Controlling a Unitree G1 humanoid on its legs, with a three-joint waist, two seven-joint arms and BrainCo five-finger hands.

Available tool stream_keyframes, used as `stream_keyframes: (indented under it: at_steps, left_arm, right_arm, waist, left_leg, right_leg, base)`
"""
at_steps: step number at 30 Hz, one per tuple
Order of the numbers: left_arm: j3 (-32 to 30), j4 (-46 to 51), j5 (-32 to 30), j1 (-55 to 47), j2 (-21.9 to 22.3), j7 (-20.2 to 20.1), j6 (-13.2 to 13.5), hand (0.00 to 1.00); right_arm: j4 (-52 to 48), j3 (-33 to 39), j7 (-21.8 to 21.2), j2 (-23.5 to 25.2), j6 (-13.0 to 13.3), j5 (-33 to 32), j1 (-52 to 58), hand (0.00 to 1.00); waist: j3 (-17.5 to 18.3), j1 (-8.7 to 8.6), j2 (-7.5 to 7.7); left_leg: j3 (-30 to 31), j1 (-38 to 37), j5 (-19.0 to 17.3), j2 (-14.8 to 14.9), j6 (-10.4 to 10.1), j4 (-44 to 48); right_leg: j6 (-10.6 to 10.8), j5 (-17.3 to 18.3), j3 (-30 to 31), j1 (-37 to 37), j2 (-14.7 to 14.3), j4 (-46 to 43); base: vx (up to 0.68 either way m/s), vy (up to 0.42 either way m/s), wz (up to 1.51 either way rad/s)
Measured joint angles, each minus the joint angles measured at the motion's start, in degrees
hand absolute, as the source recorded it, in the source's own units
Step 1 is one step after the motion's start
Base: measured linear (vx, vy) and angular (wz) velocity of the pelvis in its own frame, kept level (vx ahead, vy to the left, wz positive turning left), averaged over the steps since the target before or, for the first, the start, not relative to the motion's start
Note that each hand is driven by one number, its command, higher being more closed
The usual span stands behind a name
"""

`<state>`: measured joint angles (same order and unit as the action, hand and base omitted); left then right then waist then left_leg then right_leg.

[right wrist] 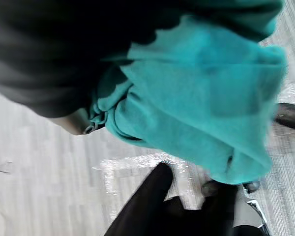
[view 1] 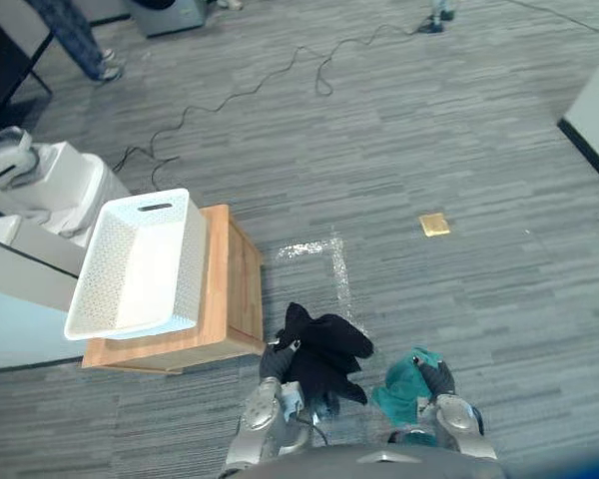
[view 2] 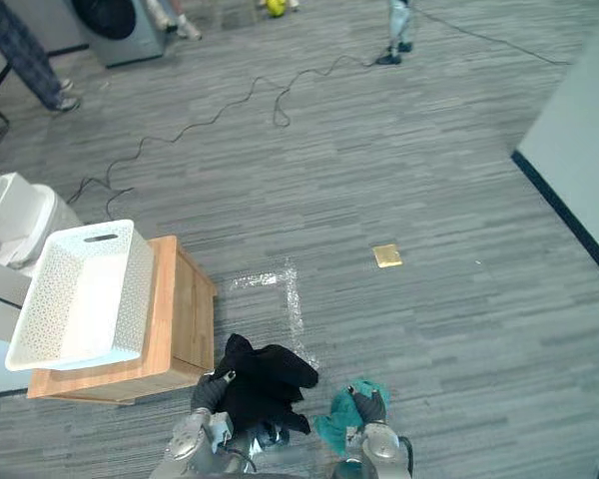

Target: Tidy the bed and pick cloth on bed and put in laundry

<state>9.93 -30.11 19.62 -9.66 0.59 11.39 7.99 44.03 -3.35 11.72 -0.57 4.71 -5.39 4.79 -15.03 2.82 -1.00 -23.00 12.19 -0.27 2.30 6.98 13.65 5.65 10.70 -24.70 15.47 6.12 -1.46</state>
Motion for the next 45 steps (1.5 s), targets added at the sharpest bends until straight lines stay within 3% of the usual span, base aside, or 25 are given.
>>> stream_keyframes:
  at_steps: [4,6,8,9,10,12,15,18,19,20,21,22,24,25,26,27,28,30,31,33,35,38,42,43,45]
  left_arm:
    - [0.0,0.2,0.0,-1.7,-1.0,0.2,-0.9,1.0]
    - [0.3,0.0,-0.1,-3.2,-0.5,0.2,-1.1,1.0]
    - [0.9,-0.4,-0.4,-3.3,-1.1,0.1,-1.0,1.0]
    - [0.9,-1.1,-0.6,-2.7,-1.7,0.1,-1.2,1.0]
    - [1.0,-2.5,-0.7,-2.4,-2.5,0.1,-1.2,1.0]
    - [1.3,-3.2,-0.8,-2.7,-2.9,0.2,-1.5,1.0]
    - [1.6,-3.4,-0.9,-2.8,-3.0,0.2,-1.5,1.0]
    - [1.6,-3.4,-0.9,-2.9,-3.3,0.1,-1.6,1.0]
    - [1.1,-3.2,-1.0,-2.9,-3.9,-0.4,-1.6,1.0]
    - [0.8,-3.0,-1.1,-2.9,-4.3,-0.7,-1.7,1.0]
    - [0.3,-3.6,-1.1,-2.7,-4.9,-1.2,-1.8,1.0]
    - [-0.5,-4.2,-1.3,-1.5,-3.1,-1.3,-2.9,1.0]
    - [-1.0,-3.1,-2.8,-0.8,-2.2,-1.4,-2.8,1.0]
    - [-1.8,-2.1,-3.4,-1.1,-1.8,-1.4,-2.6,1.0]
    - [-2.5,-0.7,-3.4,-1.3,-2.5,-1.4,-2.4,1.0]
    - [-3.1,-0.8,-3.4,-0.9,-2.3,-1.4,-2.3,1.0]
    - [-3.6,-0.8,-3.3,-1.0,-1.8,-1.4,-2.2,1.0]
    - [-3.7,-0.8,-3.2,-1.7,-1.0,-1.3,-2.2,1.0]
    - [-3.3,-0.8,-3.1,-2.0,-0.4,-1.4,-2.2,1.0]
    - [-2.9,-0.8,-3.0,-2.1,1.2,-1.5,-2.2,1.0]
    - [-1.8,-0.2,-2.8,-2.7,1.7,-1.5,-2.1,1.0]
    - [-1.3,2.3,-2.8,-3.3,1.7,-1.6,-1.9,1.0]
    - [-1.6,2.8,-2.8,-2.9,1.9,-1.8,-1.9,1.0]
    - [-2.1,2.9,-2.9,-2.8,2.4,-1.9,-2.0,1.0]
    - [-3.3,3.0,-2.9,-3.1,2.4,-2.3,-2.4,1.0]
  right_arm:
    - [-0.3,-0.4,-0.1,1.6,0.1,0.1,-0.3,1.0]
    - [0.2,-0.5,-0.2,1.6,0.1,0.2,0.1,1.0]
    - [0.3,-0.3,-0.2,1.6,0.1,0.3,1.2,1.0]
    - [0.3,-0.9,-0.3,1.7,0.1,0.8,1.8,1.0]
    - [0.3,-1.4,-0.3,1.7,0.1,1.3,2.7,1.0]
    - [-1.0,-0.9,-0.3,1.3,0.4,1.6,2.9,1.0]
    - [-2.2,-1.0,-0.3,0.3,0.8,1.6,2.7,1.0]
    - [-1.8,-1.2,-0.6,-0.2,0.7,1.7,0.2,1.0]
    - [-1.3,-0.2,-0.9,-0.3,0.0,1.4,-0.4,1.0]
    - [-1.4,0.2,-0.9,-0.2,-0.6,1.1,-0.1,1.0]
    - [-1.6,0.4,-0.9,0.0,-0.9,1.1,0.2,1.0]
    - [-4.5,1.1,-0.3,-1.0,-1.9,0.4,0.7,1.0]
    - [-11.3,1.0,-0.6,-0.2,-2.0,0.2,4.4,1.0]
    - [-15.7,0.1,-1.2,0.0,-1.6,0.2,6.9,1.0]
    - [-16.0,-1.7,-2.2,0.0,-1.2,0.2,9.0,1.0]
    - [-15.9,-1.9,-2.7,-0.1,-1.0,0.2,8.7,1.0]
    - [-12.9,-2.0,-3.0,-0.6,-1.4,0.2,6.7,1.0]
    - [-11.4,-1.8,-3.2,-1.2,-1.1,0.0,5.2,1.0]
    - [-10.8,-2.2,-3.2,-2.4,-0.9,0.0,4.5,1.0]
    - [-9.6,-2.5,-3.0,-4.2,-0.6,0.0,3.8,1.0]
    - [-7.5,-2.8,-2.5,-4.9,-0.6,0.0,2.6,1.0]
    - [-4.5,-4.3,-2.4,-4.6,-0.5,0.1,1.0,1.0]
    - [-3.7,-5.2,-2.4,-4.2,-0.6,0.1,0.6,1.0]
    - [-3.6,-5.1,-2.4,-4.0,-0.6,0.2,0.5,1.0]
    - [-3.7,-5.1,-2.4,-3.2,-0.7,1.1,0.1,1.0]
  waist:
    - [1.3,2.24,1.69]
    - [2.7,2.53,0.23]
    - [3.8,2.33,1.96]
    - [3.9,2.18,3.64]
    - [3.6,1.05,4.06]
    - [3.5,-0.62,3.47]
    - [2.8,-1.53,1.77]
    - [2.0,-1.71,0.24]
    - [2.1,-1.83,0.89]
    - [2.3,-1.79,1.96]
    - [1.9,-1.7,2.14]
    - [1.4,-1.09,-1.2]
    - [-0.4,-2.2,-2.1]
    - [-0.4,-2.9,-1.5]
    - [0.8,-3.47,0.57]
    - [1.0,-3.33,0.38]
    - [1.0,-1.8,-0.25]
    - [0.7,-1.98,-0.98]
    - [0.0,-2.02,-2.34]
    - [-1.4,-1.79,-3.82]
    - [-1.7,-1.07,-4.62]
    - [-1.7,0.1,-4.65]
    - [-1.7,0.11,-4.16]
    - [-2.0,0.22,-2.43]
    - [-1.9,0.97,-0.45]
  left_leg:
    - [-3.6,-3.9,-1.9,-0.2,0.7,1.7]
    - [-3.0,-8.0,-5.4,-0.3,-1.0,-2.4]
    - [-1.3,-12.0,-7.1,-3.0,-1.4,-7.4]
    - [1.0,-14.2,-7.6,-5.2,-0.5,-8.8]
    - [3.7,-16.0,-8.8,-6.1,-0.1,-8.5]
    - [8.1,-18.9,-10.0,-5.6,-0.7,-8.2]
    - [13.3,-22.6,-11.2,-1.9,-2.4,-8.1]
    - [16.4,-24.2,-11.4,2.1,-5.1,-7.5]
    - [17.9,-24.7,-12.6,3.3,-8.1,-7.5]
    - [18.4,-25.2,-13.6,3.4,-9.7,-7.6]
    - [19.5,-26.1,-15.6,4.0,-12.3,-7.6]
    - [19.3,-25.3,-15.8,6.8,-13.5,-7.6]
    - [19.0,-25.7,-13.0,7.4,-12.9,-7.4]
    - [20.3,-26.6,-13.3,8.5,-13.5,-7.2]
    - [22.4,-27.1,-15.7,8.7,-15.0,-7.7]
    - [23.3,-27.3,-17.7,10.3,-16.5,-7.5]
    - [23.6,-25.6,-17.6,12.4,-16.4,-5.1]
    - [25.6,-18.7,-16.7,14.5,-14.4,5.5]
    - [26.0,-13.1,-14.1,15.2,-12.0,13.9]
    - [25.2,-7.7,-7.6,16.5,-12.2,22.8]
    - [19.8,-5.3,-8.3,16.3,-12.0,27.6]
    - [10.1,-3.0,-11.5,12.7,-11.6,24.2]
    - [-5.9,-4.5,-8.0,9.2,-8.1,8.5]
    - [-8.1,-5.2,-6.7,7.5,-6.3,6.3]
    - [-9.7,-5.5,-6.1,6.5,-5.4,6.6]
  right_leg:
    - [0.9,-6.3,2.8,3.2,0.5,-3.1]
    - [1.3,-5.8,3.7,-0.5,1.1,-15.6]
    - [2.4,-6.9,6.4,-8.2,5.5,-34.8]
    - [2.3,-11.0,8.8,-12.6,8.3,-46.5]
    - [0.2,-9.0,9.2,-16.2,10.3,-55.0]
    - [-2.6,-3.7,7.6,-20.6,11.2,-60.2]
    - [-2.4,2.4,4.9,-27.5,10.3,-52.4]
    - [-1.3,1.1,8.0,-30.2,5.7,-29.8]
    - [-1.6,-6.5,12.5,-29.9,4.2,-14.5]
    - [-1.1,-10.6,14.8,-29.4,4.2,-8.8]
    - [-1.6,-18.7,15.9,-28.3,3.9,-6.1]
    - [-1.8,-17.7,14.7,-28.1,1.7,-8.8]
    - [-1.4,-14.1,16.6,-31.3,1.9,-20.4]
    - [-1.5,-9.0,19.0,-33.8,2.2,-27.4]
    - [-0.7,-6.3,20.6,-33.6,2.6,-26.7]
    - [-1.0,-2.5,19.9,-33.6,1.7,-28.6]
    - [-1.6,-0.3,18.4,-34.3,0.3,-30.3]
    - [-2.7,0.6,14.7,-32.6,-0.1,-28.0]
    - [-2.9,0.5,12.3,-30.4,-0.3,-25.1]
    - [-3.7,0.1,9.3,-25.3,-0.6,-20.4]
    - [-5.3,-0.6,7.9,-20.2,-0.4,-16.0]
    - [-6.1,-2.1,3.0,-14.8,0.5,-9.2]
    - [-3.8,-3.0,-6.8,-9.8,1.2,-6.4]
    - [-3.1,-3.3,-10.0,-8.6,2.4,-6.5]
    - [-3.0,-3.4,-13.7,-5.9,3.1,-5.7]
  base:
    - [0.32,0.075,0.3]
    - [0.33,0.123,0.29]
    - [0.32,0.048,0.58]
    - [0.36,-0.016,0.96]
    - [0.39,-0.012,1.04]
    - [0.44,-0.036,1.14]
    - [0.45,-0.141,1.11]
    - [0.49,-0.326,1.1]
    - [0.47,-0.386,0.93]
    - [0.49,-0.418,1.09]
    - [0.42,-0.39,0.73]
    - [0.36,-0.356,0.69]
    - [0.25,-0.254,0.66]
    - [0.23,-0.308,1.19]
    - [0.21,-0.286,1.19]
    - [0.24,-0.364,0.83]
    - [0.17,-0.322,0.5]
    - [0.13,-0.296,0.66]
    - [0.15,-0.223,0.86]
    - [0.18,-0.203,0.8]
    - [0.2,-0.131,0.59]
    - [0.23,-0.083,0.59]
    - [0.27,0.016,1.14]
    - [0.35,0.061,1.3]
    - [0.32,0.042,1.18]
